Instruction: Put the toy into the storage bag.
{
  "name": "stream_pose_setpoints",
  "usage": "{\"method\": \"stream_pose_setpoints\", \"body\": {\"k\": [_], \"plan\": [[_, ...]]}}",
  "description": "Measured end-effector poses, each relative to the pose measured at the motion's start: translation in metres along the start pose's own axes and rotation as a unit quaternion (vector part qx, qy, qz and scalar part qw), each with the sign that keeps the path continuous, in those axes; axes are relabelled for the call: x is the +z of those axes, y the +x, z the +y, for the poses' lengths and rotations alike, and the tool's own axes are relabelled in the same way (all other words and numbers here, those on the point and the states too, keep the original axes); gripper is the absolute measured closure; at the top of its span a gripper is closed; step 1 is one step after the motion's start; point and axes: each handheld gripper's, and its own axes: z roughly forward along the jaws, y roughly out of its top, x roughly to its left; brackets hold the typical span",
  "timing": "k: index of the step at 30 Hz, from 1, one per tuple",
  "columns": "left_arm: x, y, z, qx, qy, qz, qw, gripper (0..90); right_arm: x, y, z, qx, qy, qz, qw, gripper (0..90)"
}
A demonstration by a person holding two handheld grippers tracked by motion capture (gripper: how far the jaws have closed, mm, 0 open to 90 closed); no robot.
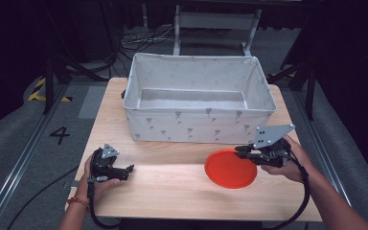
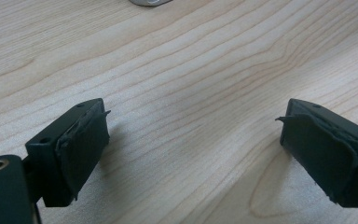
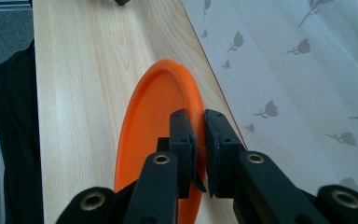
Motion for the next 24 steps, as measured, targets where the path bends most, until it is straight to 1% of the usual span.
{"method": "stream_pose_setpoints", "body": {"k": [2,6,9,14,16,17,18,20,22,24], "plan": [[0.000,0.000,0.000,0.000,0.000,0.000,1.0000,8.1,-0.005,-0.001,0.000,0.000,-0.001,-0.002,1.0000,82.6],[0.000,0.000,0.000,0.000,0.000,0.000,1.0000,8.1,-0.020,-0.005,0.001,0.000,-0.002,-0.007,1.0000,82.6],[0.000,0.000,0.000,-0.001,0.000,0.000,1.0000,8.1,-0.037,-0.007,0.005,0.000,-0.013,-0.008,0.9999,82.6],[0.000,0.000,0.000,-0.001,0.000,0.000,1.0000,8.1,-0.057,-0.009,0.012,-0.005,-0.024,-0.015,0.9996,82.6],[0.000,0.000,0.000,-0.001,0.000,0.000,1.0000,8.1,-0.063,-0.010,0.015,-0.007,-0.025,-0.015,0.9995,82.5],[0.000,0.000,0.000,-0.001,0.000,0.000,1.0000,8.1,-0.063,-0.010,0.015,-0.007,-0.025,-0.015,0.9995,82.5],[0.000,0.000,0.000,0.000,-0.001,0.000,1.0000,8.1,-0.067,-0.011,0.020,-0.007,-0.023,-0.016,0.9996,82.6],[0.000,0.000,0.000,-0.001,0.000,0.000,1.0000,8.1,-0.069,-0.012,0.025,-0.005,-0.020,-0.018,0.9996,82.6],[0.000,-0.001,0.000,-0.003,0.000,0.002,1.0000,8.2,-0.072,-0.012,0.029,-0.010,-0.019,-0.016,0.9996,82.5],[0.000,-0.001,0.000,-0.003,0.000,0.002,1.0000,8.2,-0.074,-0.013,0.033,-0.009,-0.021,-0.017,0.9996,82.5]]}}
